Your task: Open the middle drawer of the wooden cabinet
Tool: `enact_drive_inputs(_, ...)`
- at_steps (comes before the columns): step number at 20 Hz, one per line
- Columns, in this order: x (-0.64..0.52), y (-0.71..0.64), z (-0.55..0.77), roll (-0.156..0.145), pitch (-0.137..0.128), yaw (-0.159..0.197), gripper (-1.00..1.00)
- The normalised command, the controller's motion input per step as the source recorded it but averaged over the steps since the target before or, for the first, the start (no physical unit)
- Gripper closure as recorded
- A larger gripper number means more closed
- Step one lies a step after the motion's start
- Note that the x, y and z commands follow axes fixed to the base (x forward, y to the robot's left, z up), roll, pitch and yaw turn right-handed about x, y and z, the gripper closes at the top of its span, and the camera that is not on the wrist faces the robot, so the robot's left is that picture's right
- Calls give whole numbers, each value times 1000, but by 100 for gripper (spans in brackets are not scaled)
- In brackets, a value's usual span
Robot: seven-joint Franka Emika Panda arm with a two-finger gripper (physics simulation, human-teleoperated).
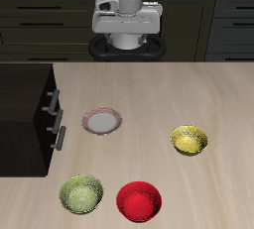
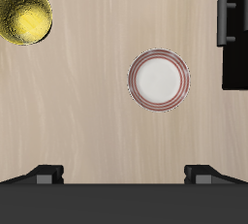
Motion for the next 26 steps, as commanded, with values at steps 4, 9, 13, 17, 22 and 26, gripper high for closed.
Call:
enact_drive_inputs(4,214,20,-54,-4,14,9,-100)
enact_drive_inputs(9,401,25,-107,-6,14,23,-100)
enact_drive_inputs(13,361,-66,-96,-19,11,9,-100)
enact_drive_inputs(17,328,23,-27,-15,-28,28,-100)
enact_drive_inputs(22,360,-44,-84,-11,23,-20,-100)
enact_drive_inputs(26,298,-62,-28,-21,10,9,-100)
